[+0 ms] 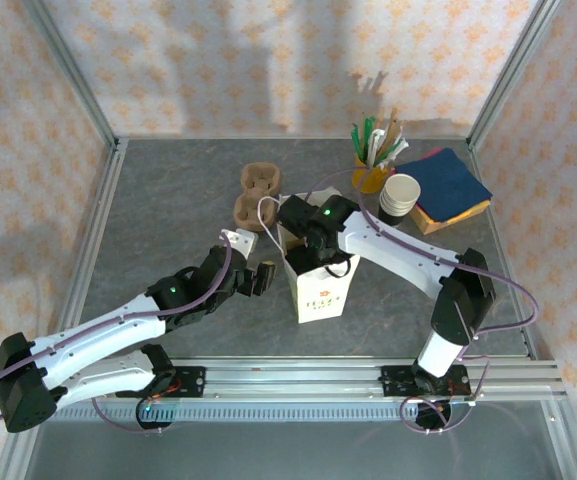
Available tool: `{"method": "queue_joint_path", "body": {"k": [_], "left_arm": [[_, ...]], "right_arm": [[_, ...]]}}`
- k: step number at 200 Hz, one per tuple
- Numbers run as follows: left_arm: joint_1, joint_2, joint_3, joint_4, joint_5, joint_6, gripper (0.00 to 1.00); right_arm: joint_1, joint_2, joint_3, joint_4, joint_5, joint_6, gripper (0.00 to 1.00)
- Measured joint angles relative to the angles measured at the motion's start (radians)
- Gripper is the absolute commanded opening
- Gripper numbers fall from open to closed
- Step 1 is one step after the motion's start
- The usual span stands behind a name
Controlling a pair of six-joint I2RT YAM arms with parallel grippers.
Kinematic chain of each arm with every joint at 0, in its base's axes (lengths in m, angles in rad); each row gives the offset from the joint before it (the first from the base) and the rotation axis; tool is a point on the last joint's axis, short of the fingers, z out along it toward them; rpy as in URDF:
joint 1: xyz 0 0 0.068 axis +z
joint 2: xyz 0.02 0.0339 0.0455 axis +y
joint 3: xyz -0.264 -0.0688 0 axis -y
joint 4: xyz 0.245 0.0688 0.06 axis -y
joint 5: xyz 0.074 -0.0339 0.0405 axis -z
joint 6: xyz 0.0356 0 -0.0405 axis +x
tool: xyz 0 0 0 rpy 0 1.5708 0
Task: Pack the takeout coffee
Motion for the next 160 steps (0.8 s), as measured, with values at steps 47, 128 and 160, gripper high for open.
{"method": "queue_joint_path", "body": {"k": [47,128,160], "left_arm": [[0.000,0.000,0.000,0.000,0.000,0.000,0.90],[0.000,0.000,0.000,0.000,0.000,0.000,0.90],[0.000,0.000,0.000,0.000,0.000,0.000,0.89]], "right_arm": [[0.000,0.000,0.008,-0.005,0.003,0.003,0.90],[0.000,0.000,0.012,-0.009,0.011,0.007,0.90],[0.000,0.000,0.013,-0.014,0.017,0.007,0.89]]}}
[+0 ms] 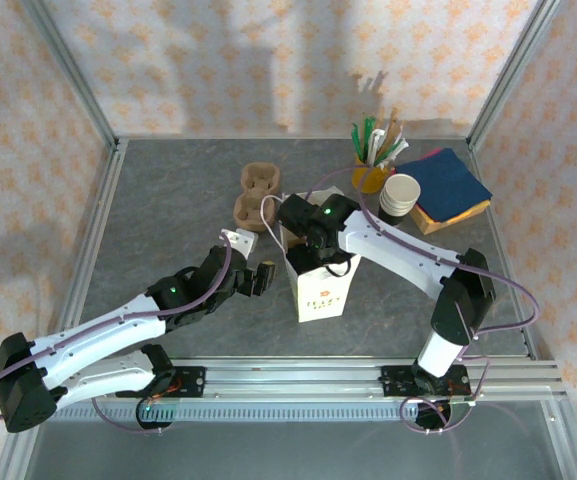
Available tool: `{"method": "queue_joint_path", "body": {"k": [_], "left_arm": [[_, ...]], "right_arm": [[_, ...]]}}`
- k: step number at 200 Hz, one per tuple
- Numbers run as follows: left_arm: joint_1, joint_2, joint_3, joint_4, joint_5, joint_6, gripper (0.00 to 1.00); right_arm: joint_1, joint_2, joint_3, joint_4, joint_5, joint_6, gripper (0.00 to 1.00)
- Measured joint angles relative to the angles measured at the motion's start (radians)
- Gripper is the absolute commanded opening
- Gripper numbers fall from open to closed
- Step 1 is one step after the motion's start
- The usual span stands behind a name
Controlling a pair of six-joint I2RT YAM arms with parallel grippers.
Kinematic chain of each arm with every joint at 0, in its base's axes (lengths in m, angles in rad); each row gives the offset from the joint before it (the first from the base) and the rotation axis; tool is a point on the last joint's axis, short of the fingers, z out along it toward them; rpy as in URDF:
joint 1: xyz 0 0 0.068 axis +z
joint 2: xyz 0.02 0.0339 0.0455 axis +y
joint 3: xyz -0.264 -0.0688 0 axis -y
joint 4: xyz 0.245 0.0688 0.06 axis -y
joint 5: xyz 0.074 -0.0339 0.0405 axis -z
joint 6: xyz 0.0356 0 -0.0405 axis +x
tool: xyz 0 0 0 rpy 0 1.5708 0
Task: Pack the takeout coffee
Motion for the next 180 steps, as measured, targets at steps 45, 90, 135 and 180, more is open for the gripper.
{"method": "queue_joint_path", "body": {"k": [45,90,135,180], "left_arm": [[0.000,0.000,0.000,0.000,0.000,0.000,0.89],[0.000,0.000,0.000,0.000,0.000,0.000,0.90],[0.000,0.000,0.000,0.000,0.000,0.000,0.90],[0.000,0.000,0.000,0.000,0.000,0.000,0.89]], "right_arm": [[0.000,0.000,0.020,-0.013,0.005,0.000,0.89],[0.000,0.000,0.034,-0.016,0.008,0.000,0.87],[0.000,0.000,0.034,-0.016,0.008,0.001,0.84],[0.000,0.000,0.061,-0.015,0.008,0.009,0.76]]}}
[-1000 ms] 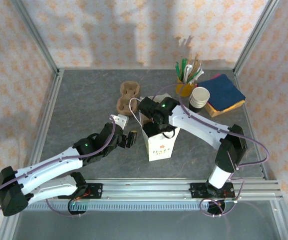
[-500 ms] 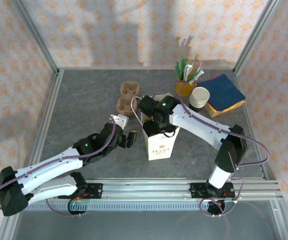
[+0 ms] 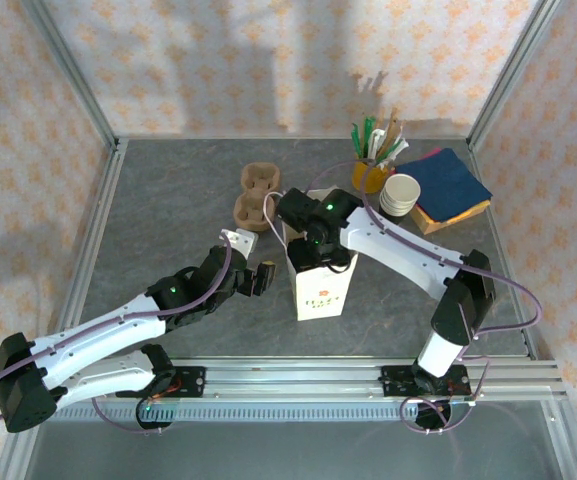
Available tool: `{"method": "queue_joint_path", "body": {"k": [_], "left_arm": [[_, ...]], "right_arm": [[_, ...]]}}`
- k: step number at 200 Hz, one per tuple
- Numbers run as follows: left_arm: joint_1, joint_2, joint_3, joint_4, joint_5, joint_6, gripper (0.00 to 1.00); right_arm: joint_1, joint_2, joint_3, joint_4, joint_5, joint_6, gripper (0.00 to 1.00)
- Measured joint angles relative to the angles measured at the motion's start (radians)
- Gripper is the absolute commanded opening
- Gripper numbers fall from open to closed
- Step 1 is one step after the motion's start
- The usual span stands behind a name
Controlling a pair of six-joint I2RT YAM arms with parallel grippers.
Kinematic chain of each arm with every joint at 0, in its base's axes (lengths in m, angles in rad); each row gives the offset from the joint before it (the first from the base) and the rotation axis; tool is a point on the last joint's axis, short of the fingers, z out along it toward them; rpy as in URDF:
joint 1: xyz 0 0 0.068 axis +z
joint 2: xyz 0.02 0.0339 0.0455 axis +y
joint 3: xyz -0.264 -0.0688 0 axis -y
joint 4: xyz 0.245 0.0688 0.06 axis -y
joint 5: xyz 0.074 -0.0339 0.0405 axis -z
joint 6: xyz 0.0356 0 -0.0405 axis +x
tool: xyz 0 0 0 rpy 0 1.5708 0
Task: Pack the takeout coffee
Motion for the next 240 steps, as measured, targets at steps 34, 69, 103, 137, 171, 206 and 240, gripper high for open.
{"method": "queue_joint_path", "body": {"k": [34,69,103,137,171,206,240], "left_arm": [[0.000,0.000,0.000,0.000,0.000,0.000,0.90],[0.000,0.000,0.000,0.000,0.000,0.000,0.90],[0.000,0.000,0.000,0.000,0.000,0.000,0.89],[0.000,0.000,0.000,0.000,0.000,0.000,0.90],[0.000,0.000,0.000,0.000,0.000,0.000,0.90],[0.000,0.000,0.000,0.000,0.000,0.000,0.89],[0.000,0.000,0.000,0.000,0.000,0.000,0.90]], "right_arm": [[0.000,0.000,0.004,0.000,0.000,0.011,0.68],[0.000,0.000,0.008,0.000,0.001,0.023,0.60],[0.003,0.000,0.028,0.000,0.004,0.029,0.55],[0.010,0.000,0.048,-0.002,0.008,0.029,0.49],[0.015,0.000,0.078,-0.012,0.012,0.033,0.47],[0.016,-0.006,0.117,-0.025,0.024,0.033,0.48],[0.016,-0.021,0.155,-0.028,0.034,0.034,0.49]]}}
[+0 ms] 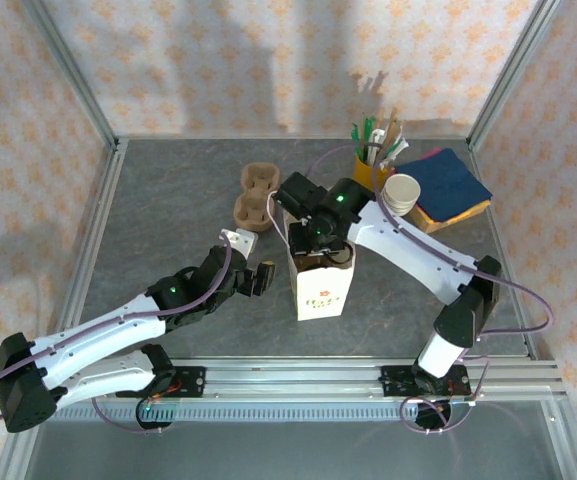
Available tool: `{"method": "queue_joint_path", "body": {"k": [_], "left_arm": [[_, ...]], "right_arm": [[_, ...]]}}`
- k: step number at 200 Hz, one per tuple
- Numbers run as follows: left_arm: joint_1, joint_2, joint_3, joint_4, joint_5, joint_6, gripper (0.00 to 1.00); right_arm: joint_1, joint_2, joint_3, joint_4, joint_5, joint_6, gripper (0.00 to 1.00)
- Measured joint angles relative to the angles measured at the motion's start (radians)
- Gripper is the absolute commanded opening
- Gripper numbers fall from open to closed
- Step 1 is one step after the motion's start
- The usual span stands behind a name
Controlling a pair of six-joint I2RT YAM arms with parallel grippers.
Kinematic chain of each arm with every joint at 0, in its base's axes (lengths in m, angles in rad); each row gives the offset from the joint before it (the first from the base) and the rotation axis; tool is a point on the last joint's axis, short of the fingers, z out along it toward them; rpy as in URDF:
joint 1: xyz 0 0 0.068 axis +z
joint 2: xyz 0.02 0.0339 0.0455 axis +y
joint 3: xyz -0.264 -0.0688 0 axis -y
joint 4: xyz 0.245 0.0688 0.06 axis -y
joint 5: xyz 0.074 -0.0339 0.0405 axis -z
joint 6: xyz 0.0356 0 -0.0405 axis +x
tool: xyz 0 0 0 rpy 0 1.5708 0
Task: Pack the takeout coffee
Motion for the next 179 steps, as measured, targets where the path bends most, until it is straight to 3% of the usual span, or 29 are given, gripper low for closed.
{"method": "queue_joint_path", "body": {"k": [98,179], "left_arm": [[0.000,-0.015,0.000,-0.008,0.000,0.000,0.89],[0.000,-0.026,0.000,-0.019,-0.008,-0.001,0.90]], "right_arm": [[0.000,-0.036,0.168,-0.005,0.024,0.003,0.60],[-0.049,-0.221,0.206,0.140,0.031,0.001,0.66]]}}
